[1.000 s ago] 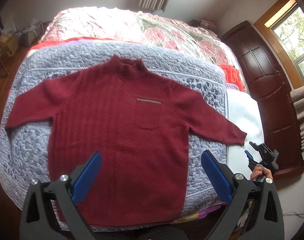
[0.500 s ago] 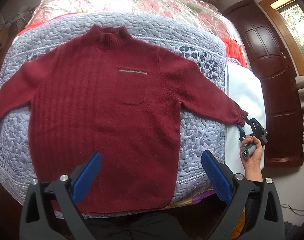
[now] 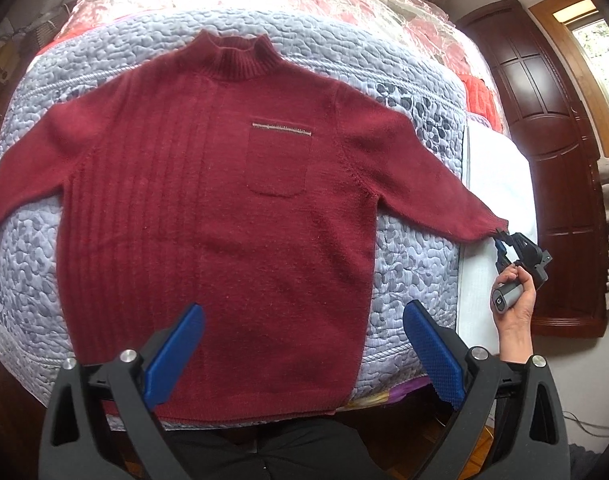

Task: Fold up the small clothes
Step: 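Grasp the red sweater's sleeve cuff with the right gripper and lift it, then carry the held sleeve across the sweater body toward the left gripper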

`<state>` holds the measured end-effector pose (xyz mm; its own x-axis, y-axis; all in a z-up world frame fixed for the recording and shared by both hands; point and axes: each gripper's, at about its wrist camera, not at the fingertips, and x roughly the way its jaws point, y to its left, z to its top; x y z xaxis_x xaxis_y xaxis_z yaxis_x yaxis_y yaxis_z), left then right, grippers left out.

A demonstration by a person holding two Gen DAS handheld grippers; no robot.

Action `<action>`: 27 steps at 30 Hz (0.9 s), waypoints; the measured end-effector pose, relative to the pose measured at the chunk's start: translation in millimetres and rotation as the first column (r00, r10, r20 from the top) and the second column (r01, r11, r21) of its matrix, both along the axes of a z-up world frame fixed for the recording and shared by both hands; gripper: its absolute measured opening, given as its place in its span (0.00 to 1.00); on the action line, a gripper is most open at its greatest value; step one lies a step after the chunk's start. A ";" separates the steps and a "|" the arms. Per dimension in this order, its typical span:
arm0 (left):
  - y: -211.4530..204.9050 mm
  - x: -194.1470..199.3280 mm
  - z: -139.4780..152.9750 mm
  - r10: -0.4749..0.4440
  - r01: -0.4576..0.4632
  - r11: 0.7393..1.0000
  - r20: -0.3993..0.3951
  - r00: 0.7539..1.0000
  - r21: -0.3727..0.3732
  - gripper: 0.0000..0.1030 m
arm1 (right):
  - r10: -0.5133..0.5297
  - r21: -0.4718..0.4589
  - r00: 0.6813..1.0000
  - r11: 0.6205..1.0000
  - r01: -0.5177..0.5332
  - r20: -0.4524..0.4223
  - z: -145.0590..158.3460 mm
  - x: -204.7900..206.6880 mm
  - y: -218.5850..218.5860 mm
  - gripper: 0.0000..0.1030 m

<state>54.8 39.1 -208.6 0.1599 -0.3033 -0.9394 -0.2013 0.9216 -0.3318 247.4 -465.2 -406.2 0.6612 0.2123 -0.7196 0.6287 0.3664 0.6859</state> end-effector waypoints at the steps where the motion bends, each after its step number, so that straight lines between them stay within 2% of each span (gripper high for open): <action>1: 3.3 -1.0 -0.5 0.004 -0.004 1.000 0.002 1.000 0.000 0.96 | 0.021 -0.026 1.000 0.999 -0.020 0.010 11.1 0.3 4.4 0.13; 5: 20.0 -4.5 -4.3 0.028 -0.028 1.000 0.011 1.000 -0.005 0.96 | 0.119 -0.153 0.992 0.982 -0.110 0.050 65.4 9.6 31.5 0.13; 10: 51.8 -10.5 1.5 0.079 -0.077 0.996 0.051 0.996 -0.054 0.96 | 0.262 -0.314 0.961 0.923 -0.221 0.093 138.0 18.9 86.5 0.13; 18: 109.2 -22.1 4.1 0.154 -0.145 0.985 0.098 0.983 -0.095 0.96 | 0.488 -0.536 0.865 0.764 -0.358 0.118 233.5 24.3 195.7 0.13; 23: 141.0 -31.3 3.7 0.170 -0.153 0.980 0.134 0.976 -0.128 0.96 | 0.600 -0.612 0.794 0.668 -0.424 0.104 264.7 26.8 266.6 0.13; 27: 154.1 -38.7 13.3 0.136 -0.123 0.989 0.200 0.970 -0.076 0.96 | 0.675 -0.673 0.734 0.575 -0.464 0.071 280.0 22.7 323.6 0.13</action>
